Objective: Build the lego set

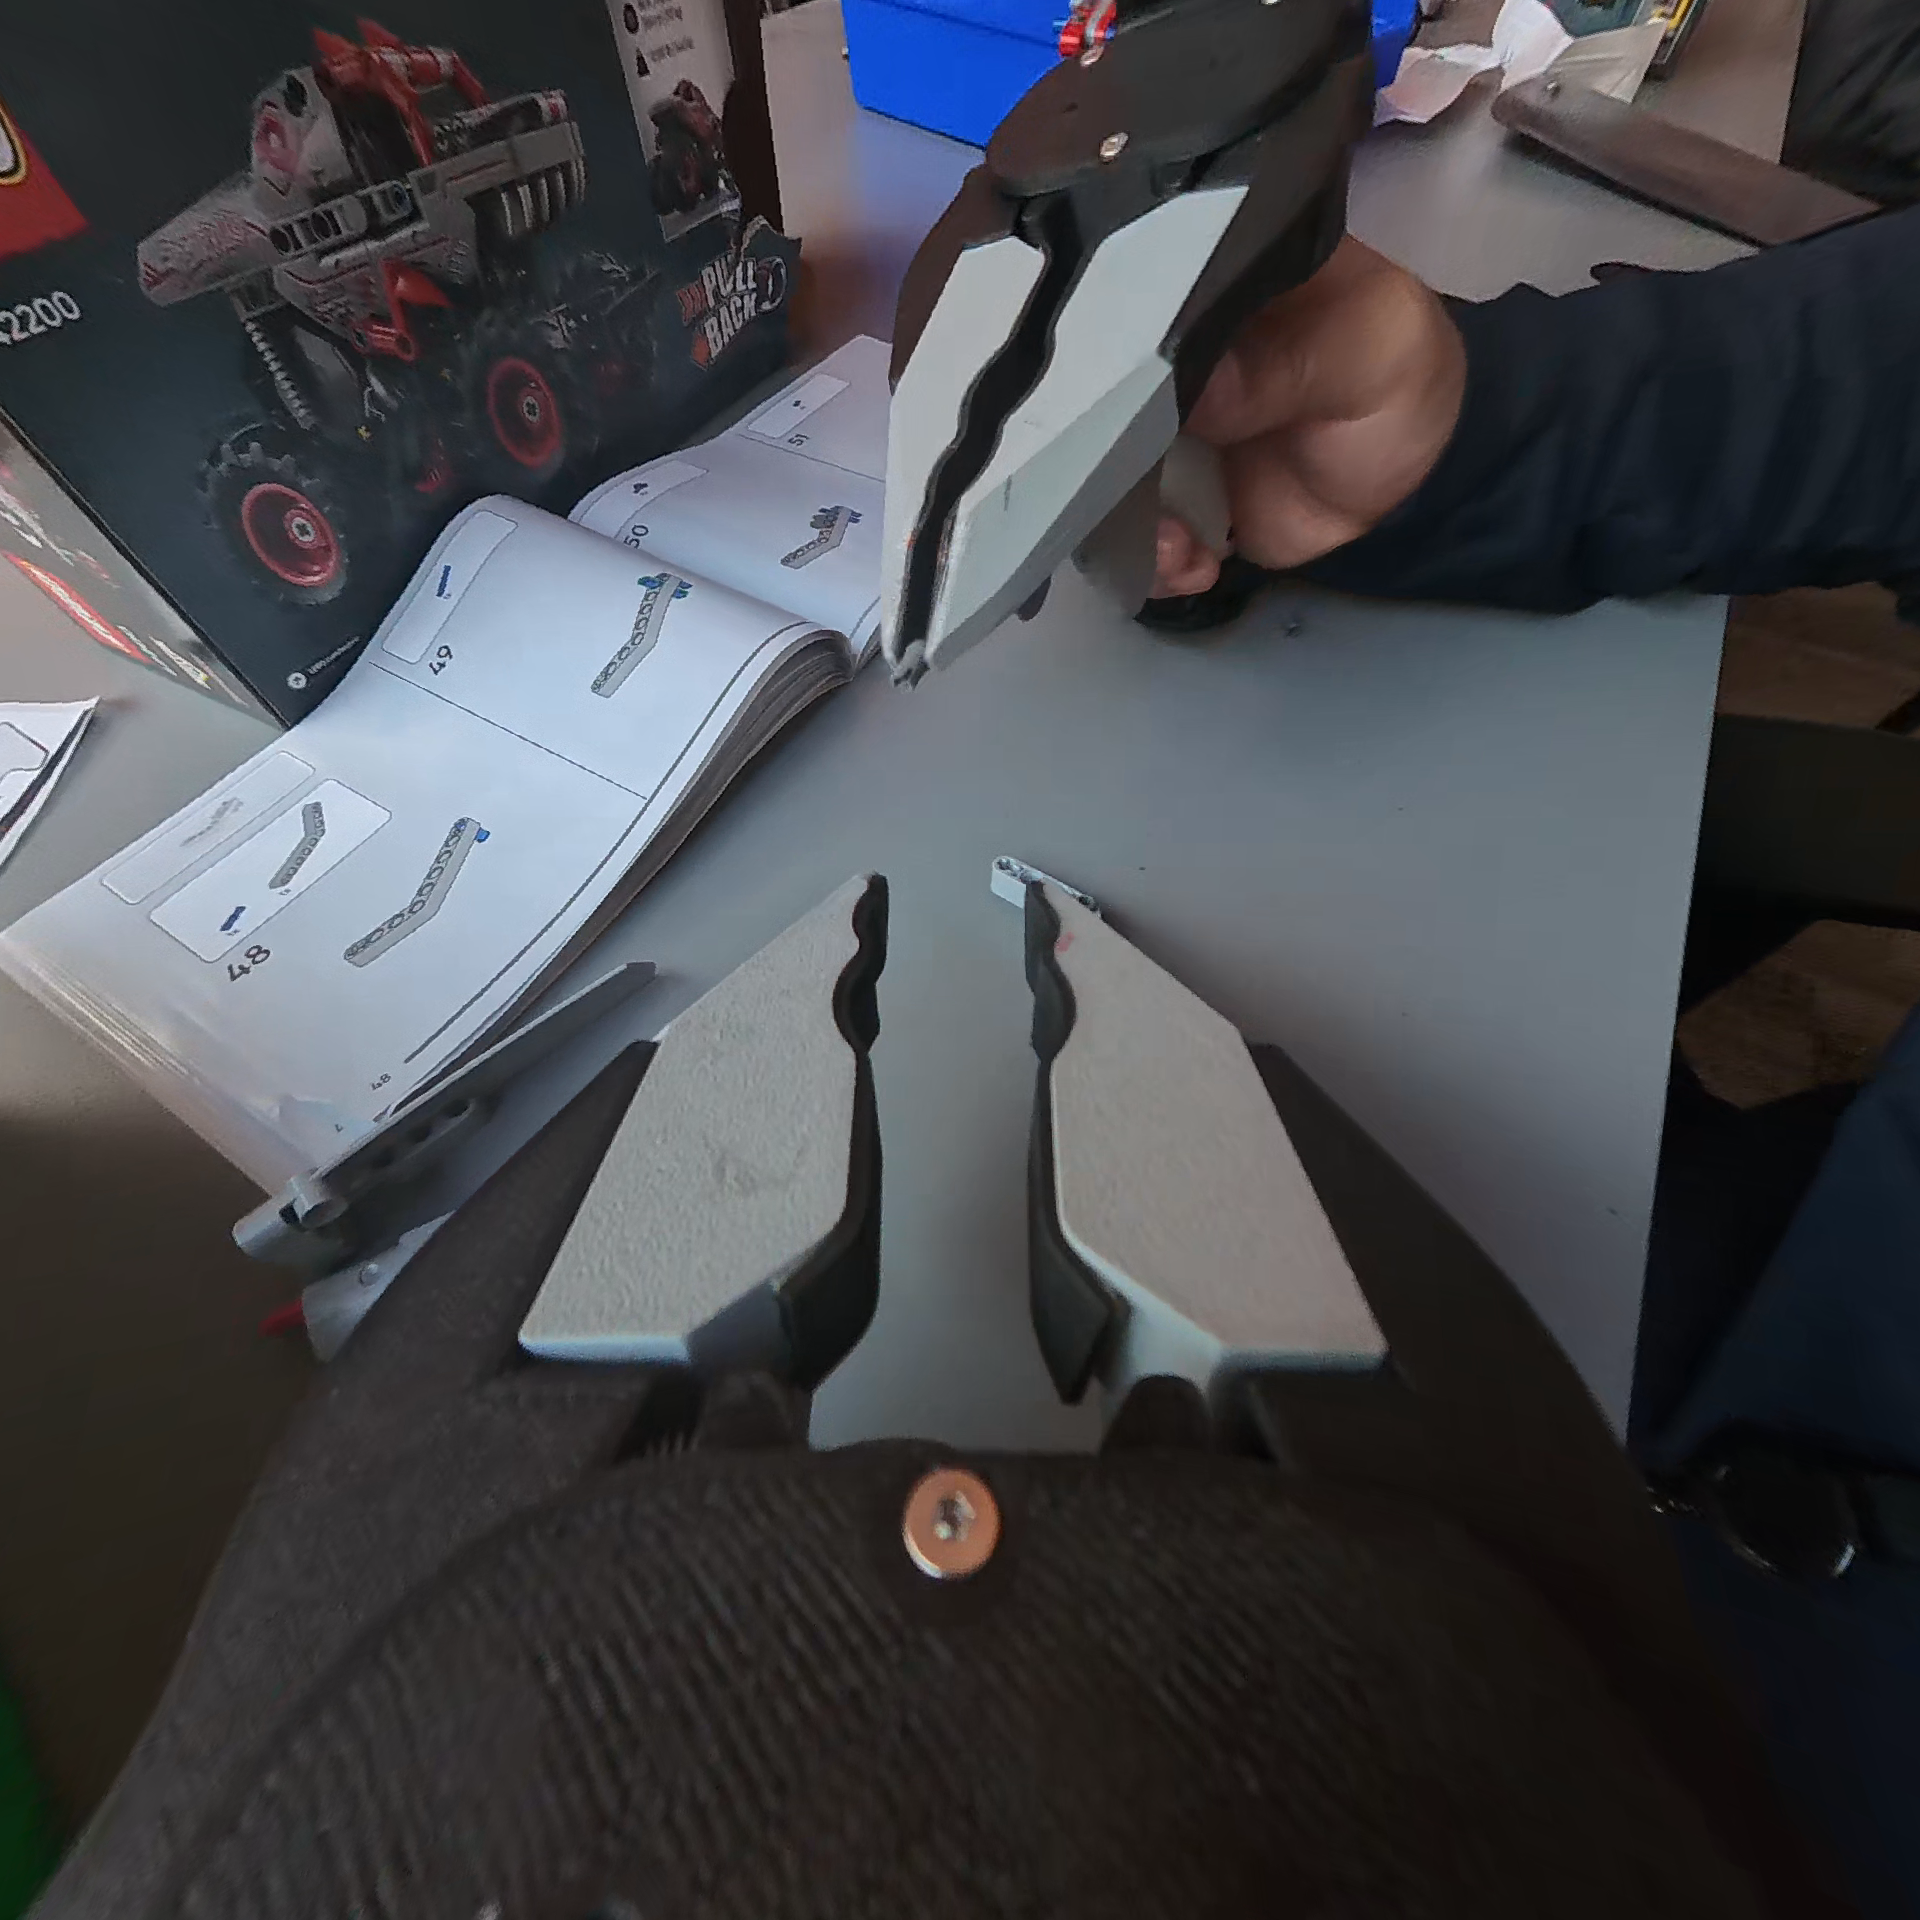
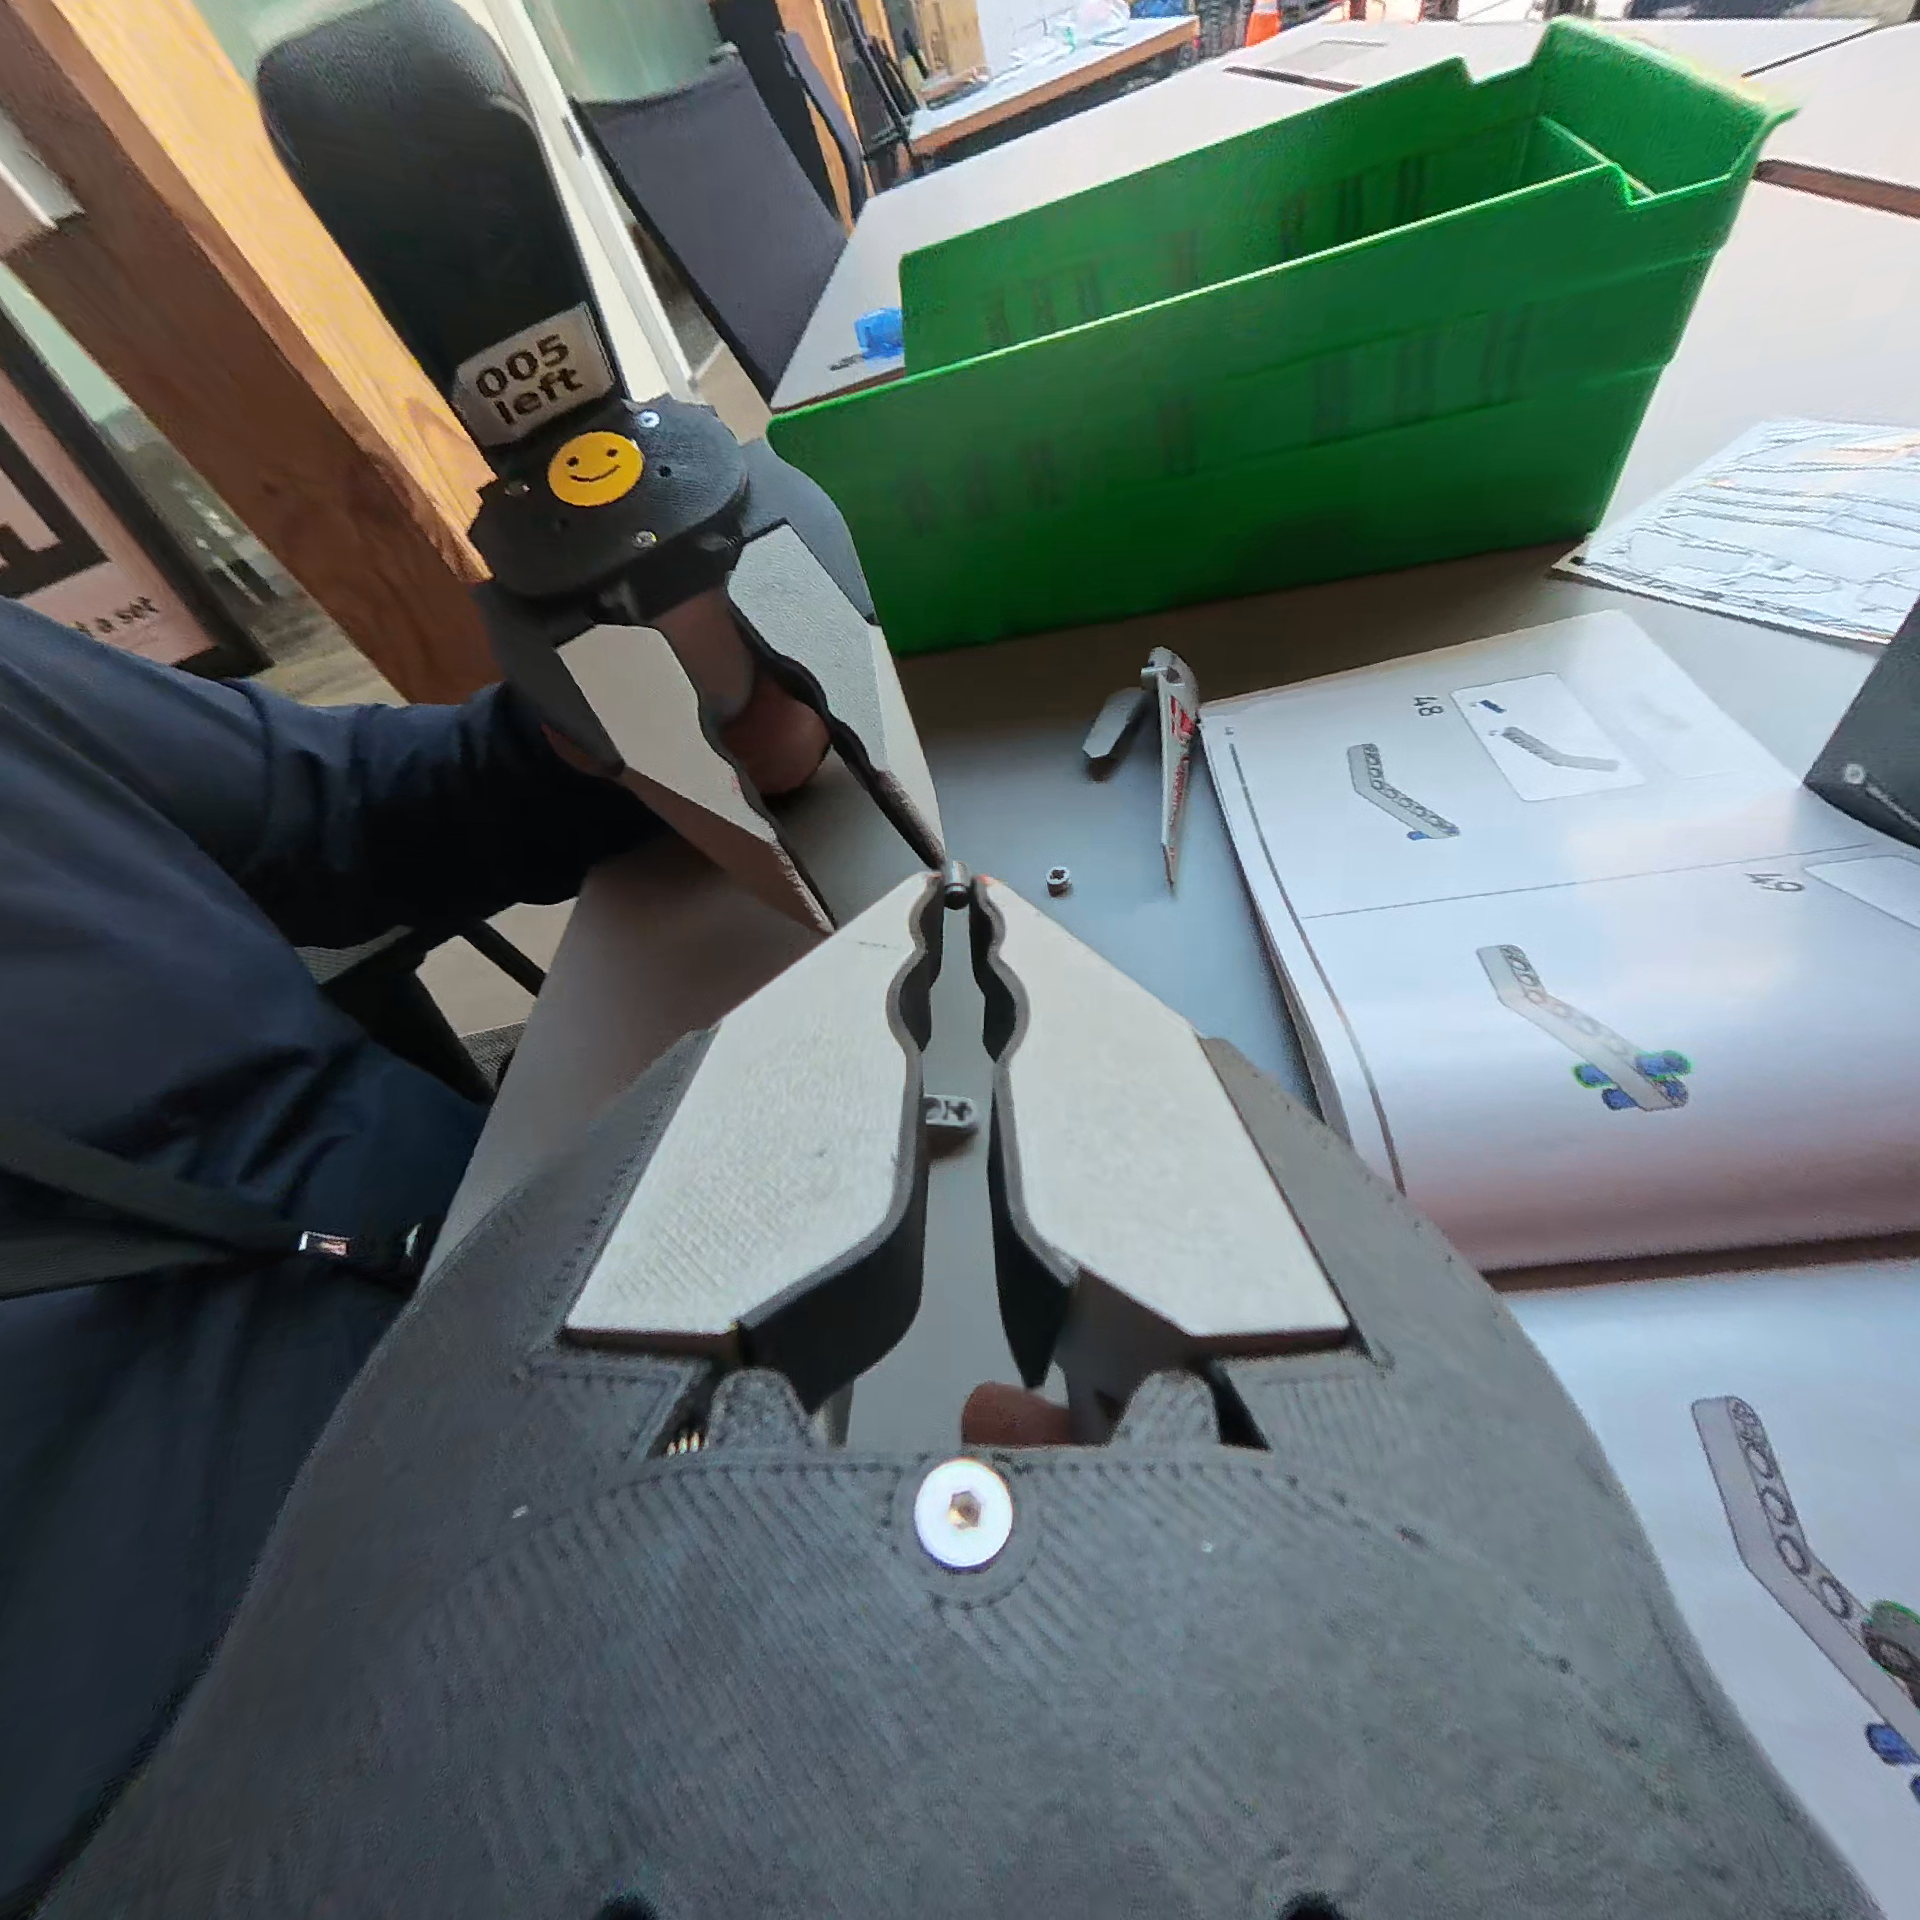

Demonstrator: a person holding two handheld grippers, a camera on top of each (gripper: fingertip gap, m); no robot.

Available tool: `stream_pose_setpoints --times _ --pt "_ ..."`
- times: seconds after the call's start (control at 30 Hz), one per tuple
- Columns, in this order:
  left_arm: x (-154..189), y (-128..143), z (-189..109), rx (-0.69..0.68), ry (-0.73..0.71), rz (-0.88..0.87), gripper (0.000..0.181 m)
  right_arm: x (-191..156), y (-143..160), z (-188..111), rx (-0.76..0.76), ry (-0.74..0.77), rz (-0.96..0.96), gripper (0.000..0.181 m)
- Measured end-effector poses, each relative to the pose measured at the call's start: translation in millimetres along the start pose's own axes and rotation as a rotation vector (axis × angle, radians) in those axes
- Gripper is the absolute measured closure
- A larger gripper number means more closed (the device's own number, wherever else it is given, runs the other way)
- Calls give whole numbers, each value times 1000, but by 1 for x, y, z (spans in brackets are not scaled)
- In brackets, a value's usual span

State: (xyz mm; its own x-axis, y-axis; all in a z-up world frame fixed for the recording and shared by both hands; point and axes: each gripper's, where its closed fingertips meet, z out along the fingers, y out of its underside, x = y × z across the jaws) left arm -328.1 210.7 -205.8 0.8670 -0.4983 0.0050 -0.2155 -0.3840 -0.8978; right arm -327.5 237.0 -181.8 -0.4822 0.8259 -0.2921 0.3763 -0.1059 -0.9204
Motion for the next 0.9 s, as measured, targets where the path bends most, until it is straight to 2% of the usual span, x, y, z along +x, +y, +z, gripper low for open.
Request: stream_pose_setpoints --times 0.43,0.6,0.73,0.9 --pt "-1 2 2 -20 -12 3 159 3 12 5 -82 59 -64 180" --pt "-2 3 2 -24 -15 4 160 7 4 -1 -49 109 -97 180" --pt "-4 3 2 -23 -25 0 160 11 -17 -21 0 181 -154 180" --pt "-6 2 1 -18 -35 -7 160 15 -58 -67 140 298 -221 180"
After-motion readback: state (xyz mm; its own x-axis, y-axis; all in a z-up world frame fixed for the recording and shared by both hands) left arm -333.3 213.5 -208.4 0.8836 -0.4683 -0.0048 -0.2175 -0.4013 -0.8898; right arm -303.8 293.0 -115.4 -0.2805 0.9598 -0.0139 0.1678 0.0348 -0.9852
